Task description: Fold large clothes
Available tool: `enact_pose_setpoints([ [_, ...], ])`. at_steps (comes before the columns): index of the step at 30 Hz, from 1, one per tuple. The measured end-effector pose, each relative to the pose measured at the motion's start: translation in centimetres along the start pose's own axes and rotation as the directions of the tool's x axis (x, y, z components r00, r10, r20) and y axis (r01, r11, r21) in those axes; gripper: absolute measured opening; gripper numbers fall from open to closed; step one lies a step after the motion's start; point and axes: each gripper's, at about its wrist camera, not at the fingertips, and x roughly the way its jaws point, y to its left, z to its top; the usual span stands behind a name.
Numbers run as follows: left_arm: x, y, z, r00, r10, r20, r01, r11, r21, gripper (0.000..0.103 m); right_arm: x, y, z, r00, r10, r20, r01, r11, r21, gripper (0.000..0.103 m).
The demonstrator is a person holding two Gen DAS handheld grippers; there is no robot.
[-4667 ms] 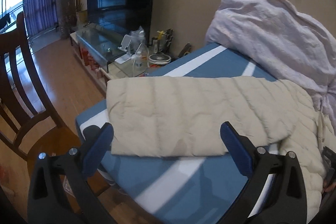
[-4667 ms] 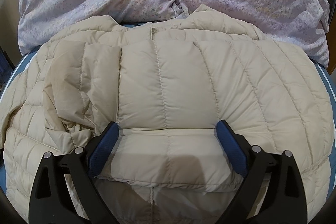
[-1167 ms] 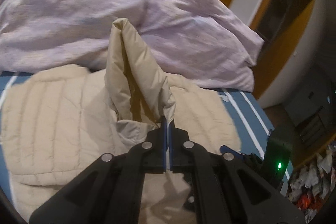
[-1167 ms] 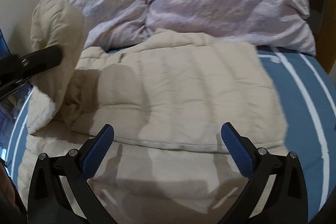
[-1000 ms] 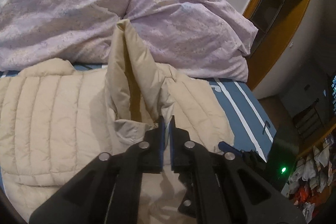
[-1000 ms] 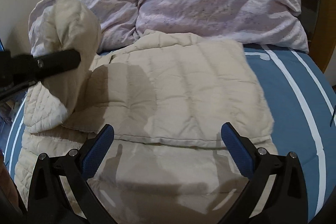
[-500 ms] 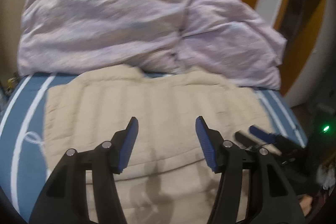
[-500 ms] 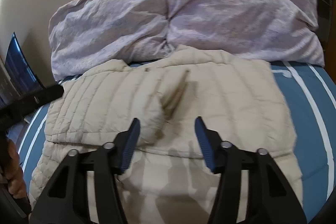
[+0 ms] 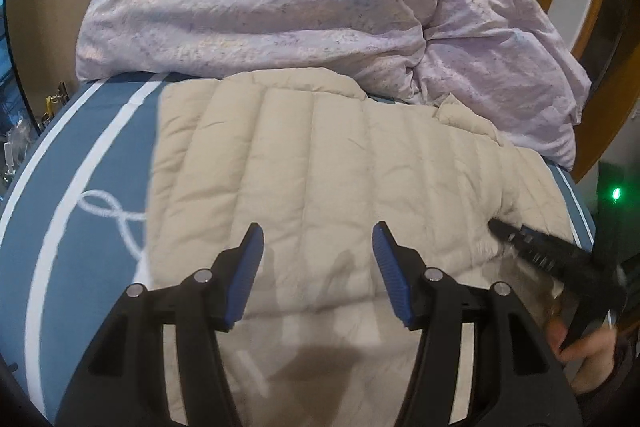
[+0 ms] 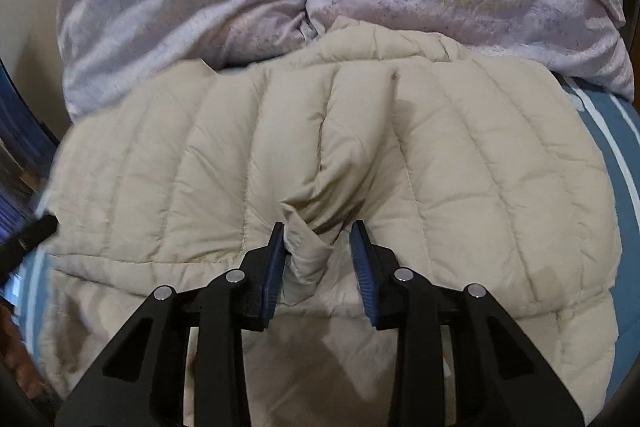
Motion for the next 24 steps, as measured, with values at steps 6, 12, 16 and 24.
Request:
enact_pose_setpoints([
  [6,-4.9,4.6,-3.6,1.000,-0.019,0.003,0.019,1.000,-0.024,0.072,-6.0,-2.1,-1.1,0.997,0.052,0.064,-0.053,0.999,0.007,0.077],
  [12,-8.6,9.6,-8.8,0.999,-0.025,-0.038,0.022,0.997,-0.079,0.072,-10.0,-6.1,-4.7,0.999,0.046,0.026,-0.046,0.999,0.005,0.077],
  [16,-10.4,11.4,-12.0,0.998,-0.038,-0.043,0.033,0.995,-0.097,0.072,-13.1,-9.2,-8.1,1.000,-0.001,0.020,0.001,1.000,-0.006,0.077],
  [24,-12.5,11.4,-16.5,0.994,-0.099,-0.034,0.095,0.990,-0.101,0.068,-17.0,-14.9,-13.8,1.000,-0.021,0.019,0.020,0.999,0.050,0.077],
])
